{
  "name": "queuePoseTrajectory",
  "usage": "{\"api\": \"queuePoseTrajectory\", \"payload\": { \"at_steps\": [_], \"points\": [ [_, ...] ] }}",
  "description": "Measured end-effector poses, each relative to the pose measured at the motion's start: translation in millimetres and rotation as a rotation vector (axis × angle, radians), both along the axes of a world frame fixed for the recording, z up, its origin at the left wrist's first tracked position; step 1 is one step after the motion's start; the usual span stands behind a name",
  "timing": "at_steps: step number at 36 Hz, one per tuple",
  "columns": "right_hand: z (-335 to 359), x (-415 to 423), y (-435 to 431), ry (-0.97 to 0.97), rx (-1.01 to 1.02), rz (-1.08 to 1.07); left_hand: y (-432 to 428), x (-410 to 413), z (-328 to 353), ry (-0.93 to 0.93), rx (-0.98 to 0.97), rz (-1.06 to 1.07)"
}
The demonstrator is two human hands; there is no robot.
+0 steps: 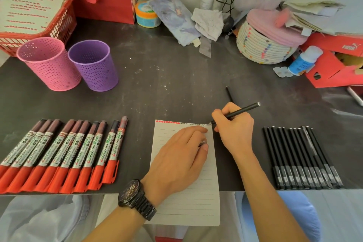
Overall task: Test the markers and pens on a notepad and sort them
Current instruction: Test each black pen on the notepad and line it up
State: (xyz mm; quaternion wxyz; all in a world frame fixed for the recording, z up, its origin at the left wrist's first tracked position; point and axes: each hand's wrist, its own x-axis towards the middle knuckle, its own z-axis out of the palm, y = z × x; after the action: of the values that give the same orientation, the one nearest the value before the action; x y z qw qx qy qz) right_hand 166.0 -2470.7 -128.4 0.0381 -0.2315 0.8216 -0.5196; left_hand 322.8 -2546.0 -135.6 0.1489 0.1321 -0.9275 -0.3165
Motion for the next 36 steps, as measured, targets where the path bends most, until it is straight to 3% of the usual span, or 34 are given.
{"api": "queuePoseTrajectory", "payload": {
  "at_steps": [6,9,15,19,26,31,36],
  "points": [
    [11,7,3,-0.089,-0.189,-0.089,-7,-2,-1,0.09,0.058,0.081],
    [19,15,13,-0.141,-0.293,-0.014,-10,-2,-2,0.095,0.115,0.107],
    [15,43,37,-0.508,-0.557,0.156,-11,-1,-4,0.034,0.128,0.096],
    [12,49,42,-0.525,-0.571,0.112,-11,-2,-8,0.077,0.234,0.138],
    [9,50,41,-0.447,-0.49,0.151,-10,-2,-6,0.133,0.231,0.134],
    [8,47,45,-0.486,-0.563,0.119,-12,-1,-6,0.133,0.245,0.148],
    [12,50,41,-0.382,-0.403,0.178,-10,0,1,0.13,0.205,0.117]
  ]
}}
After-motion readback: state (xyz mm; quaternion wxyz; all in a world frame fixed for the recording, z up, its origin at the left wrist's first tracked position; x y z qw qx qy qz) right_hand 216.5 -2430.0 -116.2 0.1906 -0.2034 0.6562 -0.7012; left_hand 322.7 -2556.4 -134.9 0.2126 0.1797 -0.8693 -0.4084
